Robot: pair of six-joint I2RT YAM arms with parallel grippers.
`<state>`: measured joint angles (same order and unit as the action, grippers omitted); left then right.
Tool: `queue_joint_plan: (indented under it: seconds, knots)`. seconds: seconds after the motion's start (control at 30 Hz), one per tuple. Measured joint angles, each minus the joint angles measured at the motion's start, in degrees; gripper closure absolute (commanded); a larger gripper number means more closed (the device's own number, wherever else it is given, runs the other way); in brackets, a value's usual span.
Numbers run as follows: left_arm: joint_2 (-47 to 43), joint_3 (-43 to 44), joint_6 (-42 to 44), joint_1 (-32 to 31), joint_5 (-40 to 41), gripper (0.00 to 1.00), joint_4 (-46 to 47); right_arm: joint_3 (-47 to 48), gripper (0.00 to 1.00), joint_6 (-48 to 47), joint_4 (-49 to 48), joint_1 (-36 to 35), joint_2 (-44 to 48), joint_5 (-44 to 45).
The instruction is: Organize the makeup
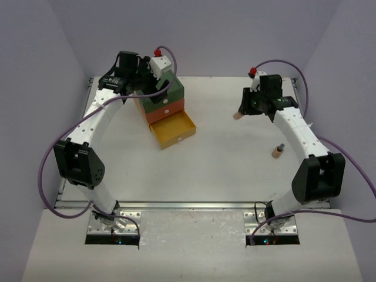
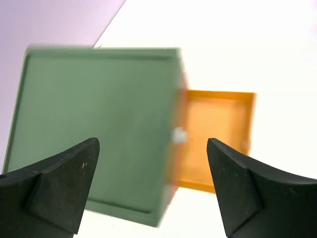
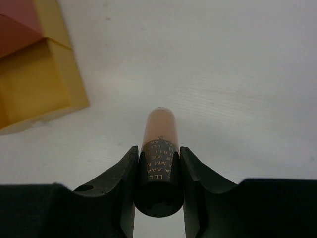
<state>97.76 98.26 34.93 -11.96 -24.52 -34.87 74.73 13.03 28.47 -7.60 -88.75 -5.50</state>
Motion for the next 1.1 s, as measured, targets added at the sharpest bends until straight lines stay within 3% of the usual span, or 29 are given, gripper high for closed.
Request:
queue_joint_plan:
  seconds: [0.27,0.6,0.7,0.87,1.0,1.03,1.07,1.1]
  knots:
    - [-6.8,-1.7,9.2,-11.2,-7.2,0.09,-8.5,4.5,1.00,8.3,-8.3,-12.2,0.3,-13.7]
    - [-8.3,-5.4,13.7,-11.3,-7.9,0.09,-12.1,6.6,1.00,18.4,-16.1,-18.1,-3.5,-25.4]
    - [-8.3,-6.7,13.8,-11.3,-7.3,0.15,-11.6,6.6,1.00,20.9,-18.0,-18.9,-4.1,-28.1]
    - [-8.3,-7.1,13.0,-11.3,-6.2,0.36,-10.1,6.2,1.00,24.6,-21.6,-19.2,-4.5,-31.1]
    - [-8.2,-7.2,12.4,-11.4,-6.2,0.72,-9.6,5.7,1.00,26.6,-24.2,-19.2,-4.9,-32.6]
    - [-8.2,-7.2,12.1,-11.4,-6.2,0.74,-9.7,5.6,1.00,27.2,-25.2,-19.2,-5.2,-32.7]
    - [-8.1,-7.2,12.2,-11.4,-6.4,0.92,-9.9,5.5,1.00,27.7,-26.0,-19.1,-5.4,-32.8]
    - [-8.1,-7.3,12.0,-11.5,-6.2,0.99,-9.9,5.4,1.00,28.3,-26.9,-19.0,-5.8,-33.1]
